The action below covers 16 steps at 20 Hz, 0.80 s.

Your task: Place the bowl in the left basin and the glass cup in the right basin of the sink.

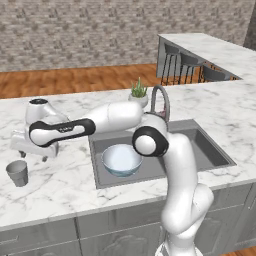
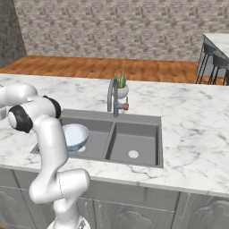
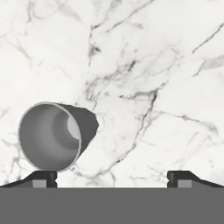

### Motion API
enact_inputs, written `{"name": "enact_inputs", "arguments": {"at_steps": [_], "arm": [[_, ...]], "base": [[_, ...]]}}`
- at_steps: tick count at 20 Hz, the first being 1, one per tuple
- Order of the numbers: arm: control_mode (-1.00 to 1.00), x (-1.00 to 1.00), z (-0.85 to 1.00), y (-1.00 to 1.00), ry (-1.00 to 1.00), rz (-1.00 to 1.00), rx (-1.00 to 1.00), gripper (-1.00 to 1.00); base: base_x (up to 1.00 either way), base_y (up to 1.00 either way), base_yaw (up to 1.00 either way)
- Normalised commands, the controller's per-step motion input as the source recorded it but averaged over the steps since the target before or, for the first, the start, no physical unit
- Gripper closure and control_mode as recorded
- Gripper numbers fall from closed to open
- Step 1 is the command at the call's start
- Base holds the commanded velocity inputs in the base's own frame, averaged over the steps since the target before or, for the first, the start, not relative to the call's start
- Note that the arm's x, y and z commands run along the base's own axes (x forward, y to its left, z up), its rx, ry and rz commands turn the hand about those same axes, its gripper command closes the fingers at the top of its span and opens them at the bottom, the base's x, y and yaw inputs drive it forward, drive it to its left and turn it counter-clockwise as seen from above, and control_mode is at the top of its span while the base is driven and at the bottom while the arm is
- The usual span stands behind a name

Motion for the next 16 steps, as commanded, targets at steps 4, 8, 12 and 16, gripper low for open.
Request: {"name": "enact_inputs", "arguments": {"at_steps": [4, 8, 12, 16], "arm": [[-1.0, 0.02, -0.05, 0.32, 0.0, 0.08, 0.0, -1.0], [-1.0, 0.29, 0.01, 0.29, 0.03, 0.08, -0.04, -1.0], [-1.0, 0.27, -0.05, 0.17, 0.02, 0.09, -0.07, -1.0], [-1.0, 0.04, -0.12, 0.0, -0.01, 0.03, -0.04, -1.0]], "base": [[0.0, 0.0, 0.0], [0.0, 0.0, 0.0], [0.0, 0.0, 0.0], [0.0, 0.0, 0.0]]}}
